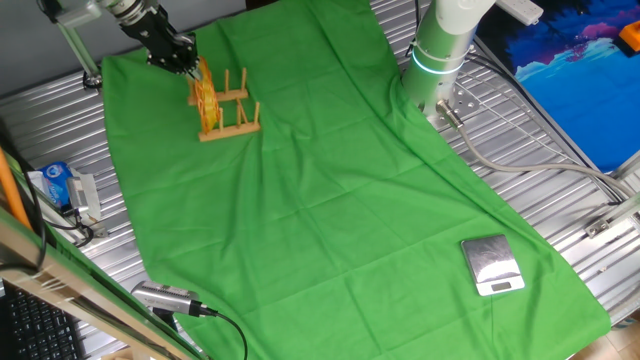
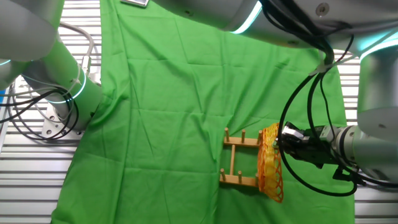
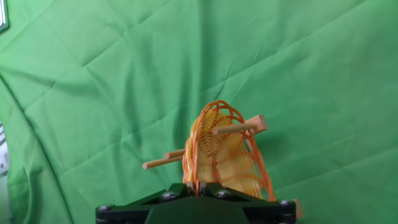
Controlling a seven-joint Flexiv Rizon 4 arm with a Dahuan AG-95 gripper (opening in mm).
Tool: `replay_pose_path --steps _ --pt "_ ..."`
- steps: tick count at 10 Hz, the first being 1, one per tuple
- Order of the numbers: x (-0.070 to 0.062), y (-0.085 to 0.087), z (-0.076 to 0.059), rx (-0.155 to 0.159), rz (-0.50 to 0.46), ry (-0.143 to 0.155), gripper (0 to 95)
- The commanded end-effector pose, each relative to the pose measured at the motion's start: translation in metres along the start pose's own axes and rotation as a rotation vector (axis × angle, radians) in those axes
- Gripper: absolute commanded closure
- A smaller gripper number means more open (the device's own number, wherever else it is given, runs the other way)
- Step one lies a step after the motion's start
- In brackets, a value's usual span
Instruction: Take the dish off the dish rack
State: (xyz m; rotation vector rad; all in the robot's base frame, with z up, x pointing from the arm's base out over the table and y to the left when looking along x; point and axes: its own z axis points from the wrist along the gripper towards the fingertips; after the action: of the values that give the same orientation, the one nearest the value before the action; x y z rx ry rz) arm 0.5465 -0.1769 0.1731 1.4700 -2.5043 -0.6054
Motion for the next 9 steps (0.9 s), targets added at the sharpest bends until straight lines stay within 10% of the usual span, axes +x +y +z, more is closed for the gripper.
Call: replay_pose_path --steps 1,9 --pt "0.0003 -0.0020 0.0035 0.005 -0.004 -0.002 95.0" --pt "0.0016 -0.0075 0.0109 0.014 -0.012 -0.008 95.0"
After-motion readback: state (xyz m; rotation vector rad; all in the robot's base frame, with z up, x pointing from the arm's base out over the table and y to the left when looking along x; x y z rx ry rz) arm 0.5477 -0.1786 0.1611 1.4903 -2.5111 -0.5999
